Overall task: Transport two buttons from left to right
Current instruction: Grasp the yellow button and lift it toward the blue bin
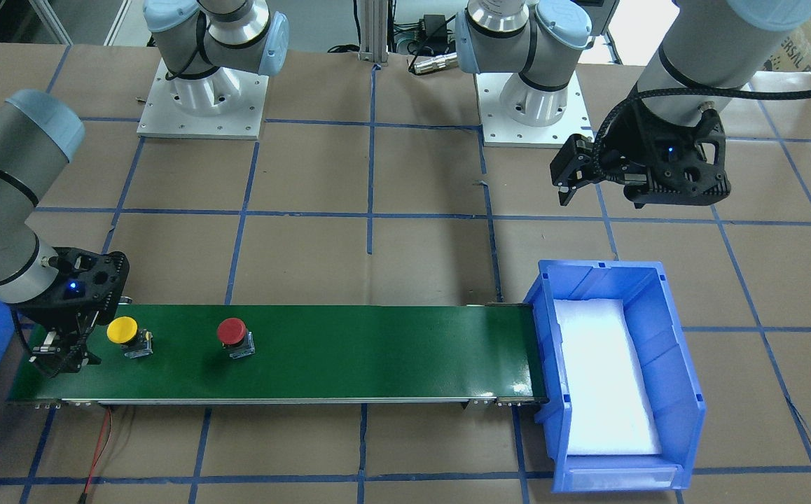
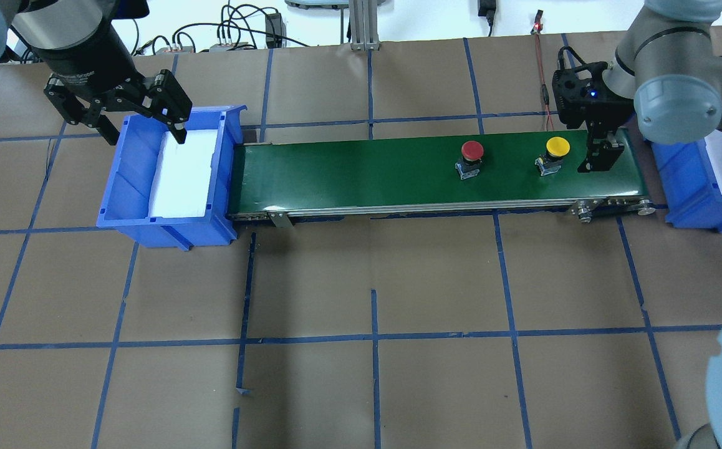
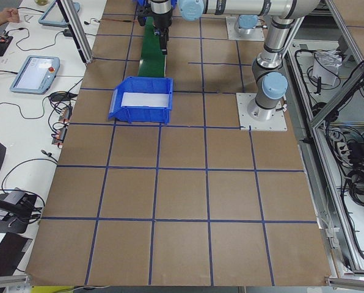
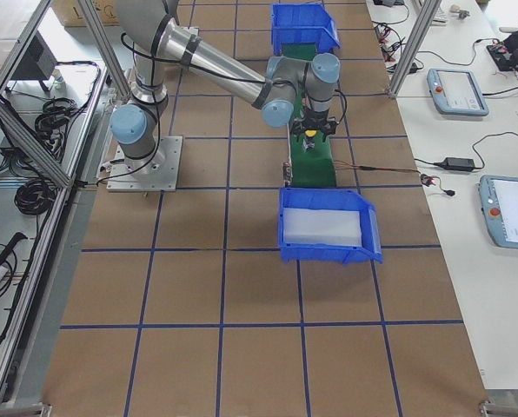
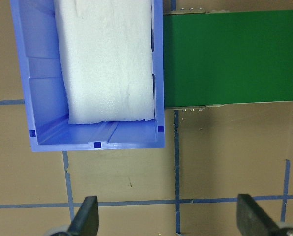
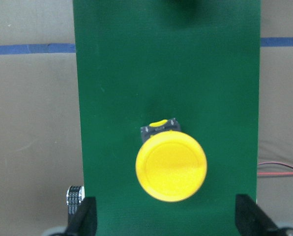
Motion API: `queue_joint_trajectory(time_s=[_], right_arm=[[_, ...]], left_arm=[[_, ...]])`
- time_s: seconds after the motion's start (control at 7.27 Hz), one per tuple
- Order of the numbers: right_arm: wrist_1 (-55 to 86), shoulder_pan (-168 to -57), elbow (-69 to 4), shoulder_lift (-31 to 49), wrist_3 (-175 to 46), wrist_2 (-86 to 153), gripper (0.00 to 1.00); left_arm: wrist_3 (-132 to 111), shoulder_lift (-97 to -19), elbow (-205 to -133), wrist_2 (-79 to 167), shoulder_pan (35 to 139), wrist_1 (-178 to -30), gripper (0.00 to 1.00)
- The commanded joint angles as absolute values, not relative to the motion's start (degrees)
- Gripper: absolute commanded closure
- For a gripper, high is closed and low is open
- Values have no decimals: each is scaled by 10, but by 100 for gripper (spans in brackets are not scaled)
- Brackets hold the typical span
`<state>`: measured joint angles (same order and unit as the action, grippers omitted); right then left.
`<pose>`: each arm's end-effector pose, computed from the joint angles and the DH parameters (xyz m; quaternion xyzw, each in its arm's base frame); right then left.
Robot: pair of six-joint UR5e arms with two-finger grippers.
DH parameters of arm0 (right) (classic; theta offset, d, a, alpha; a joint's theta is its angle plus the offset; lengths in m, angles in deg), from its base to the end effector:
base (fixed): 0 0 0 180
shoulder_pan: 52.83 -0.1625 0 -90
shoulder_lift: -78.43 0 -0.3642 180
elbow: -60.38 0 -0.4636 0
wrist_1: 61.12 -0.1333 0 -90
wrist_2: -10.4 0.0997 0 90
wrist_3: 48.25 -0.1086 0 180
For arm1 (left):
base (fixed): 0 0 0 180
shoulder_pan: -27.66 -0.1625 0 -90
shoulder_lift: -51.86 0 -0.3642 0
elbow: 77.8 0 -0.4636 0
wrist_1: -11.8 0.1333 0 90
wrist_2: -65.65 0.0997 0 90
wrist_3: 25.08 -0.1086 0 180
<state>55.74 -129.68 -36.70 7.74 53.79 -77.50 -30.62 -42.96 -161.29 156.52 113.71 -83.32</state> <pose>-0.0111 -0.6509 0.1924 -0.7002 0.7137 -0.0177 0.0064 -0.0909 -0.5947 0.4247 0.0141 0.9994 0.0305 0.0051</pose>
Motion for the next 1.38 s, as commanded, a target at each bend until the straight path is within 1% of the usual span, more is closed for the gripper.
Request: queue_joint_trajectory(time_s=[0.0, 0.28, 0.41, 0.55, 0.69, 0.83, 0.96, 1.24], right_arm=[[558, -1298, -367, 80, 535, -770, 0], [558, -1297, -367, 81, 535, -770, 0], [558, -1296, -367, 81, 536, -770, 4], [559, -1296, -367, 81, 536, -770, 40], [566, -1295, -367, 81, 537, -770, 61], [571, -1294, -367, 81, 538, -770, 80], [574, -1294, -367, 80, 537, -770, 91], [566, -1292, -354, 64, 536, -771, 91]], left_arm=[[-306, -431, -1612, 1564, 1137, -833, 0], [-306, -430, -1613, 1565, 1137, -833, 0], [-306, -431, -1614, 1565, 1137, -833, 0], [-306, -431, -1613, 1565, 1137, -833, 0], [-306, -431, -1614, 1565, 1137, -833, 0], [-306, -431, -1614, 1565, 1137, -834, 0], [-306, -431, -1614, 1565, 1137, -833, 0], [-306, -431, -1614, 1565, 1137, -833, 0]])
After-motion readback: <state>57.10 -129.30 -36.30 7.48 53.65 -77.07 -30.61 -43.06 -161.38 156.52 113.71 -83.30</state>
